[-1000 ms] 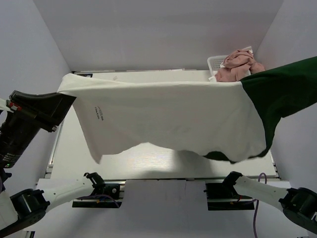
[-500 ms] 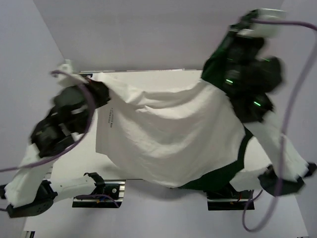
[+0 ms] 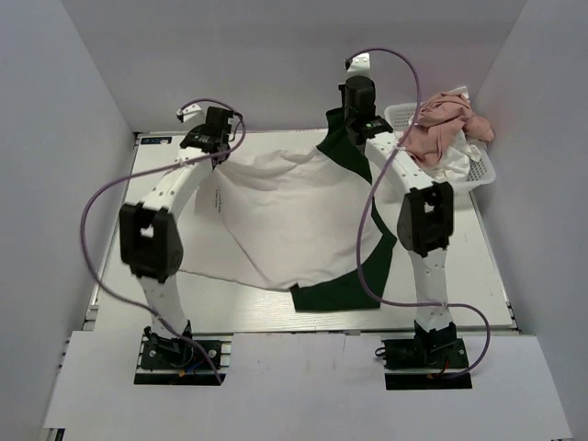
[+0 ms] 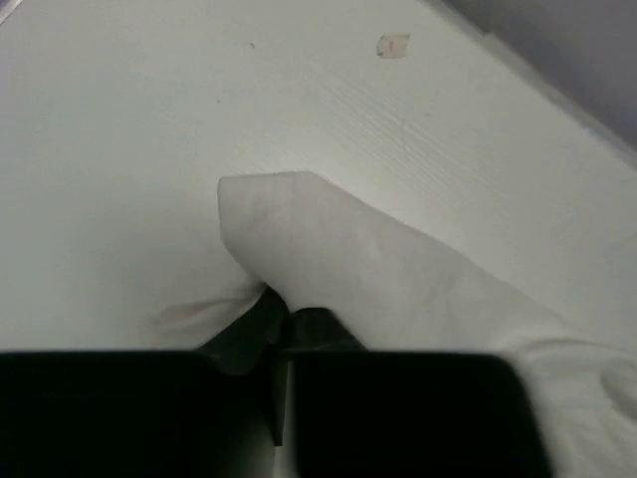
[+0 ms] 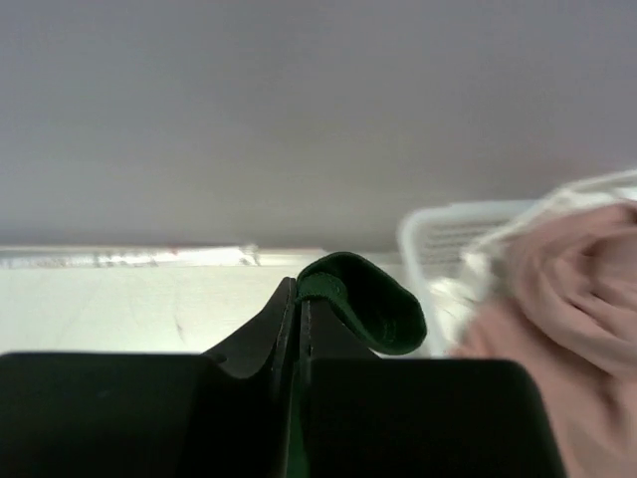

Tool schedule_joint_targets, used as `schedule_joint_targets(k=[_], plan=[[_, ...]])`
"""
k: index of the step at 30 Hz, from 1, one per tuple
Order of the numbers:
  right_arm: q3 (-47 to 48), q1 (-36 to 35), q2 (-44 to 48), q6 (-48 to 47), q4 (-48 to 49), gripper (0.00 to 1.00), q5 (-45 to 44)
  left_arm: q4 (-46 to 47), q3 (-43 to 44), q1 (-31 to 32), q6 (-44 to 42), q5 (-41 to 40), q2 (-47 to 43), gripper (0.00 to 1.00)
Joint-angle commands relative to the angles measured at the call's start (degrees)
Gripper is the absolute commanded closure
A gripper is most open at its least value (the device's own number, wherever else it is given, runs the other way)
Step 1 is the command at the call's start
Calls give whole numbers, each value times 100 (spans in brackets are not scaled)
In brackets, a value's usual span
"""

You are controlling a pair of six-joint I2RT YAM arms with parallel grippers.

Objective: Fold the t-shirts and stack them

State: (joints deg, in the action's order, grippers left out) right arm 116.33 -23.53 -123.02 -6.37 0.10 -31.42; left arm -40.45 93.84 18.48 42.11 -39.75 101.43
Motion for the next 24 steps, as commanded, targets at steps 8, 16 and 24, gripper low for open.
schedule_joint_targets(k=[8,16,24], plan=[[1507,393,-1155,480,501,10,1726,-350,4959,-1504,-949,2567,3718,0],[-1540,331,1445,1390,-781,10,2008,768,211,-1558,-1012,3104,750,0],[-5872,-63,4250,2218,-1239,10,2729,151,-3455,-1558,244,2938,-1650,0]])
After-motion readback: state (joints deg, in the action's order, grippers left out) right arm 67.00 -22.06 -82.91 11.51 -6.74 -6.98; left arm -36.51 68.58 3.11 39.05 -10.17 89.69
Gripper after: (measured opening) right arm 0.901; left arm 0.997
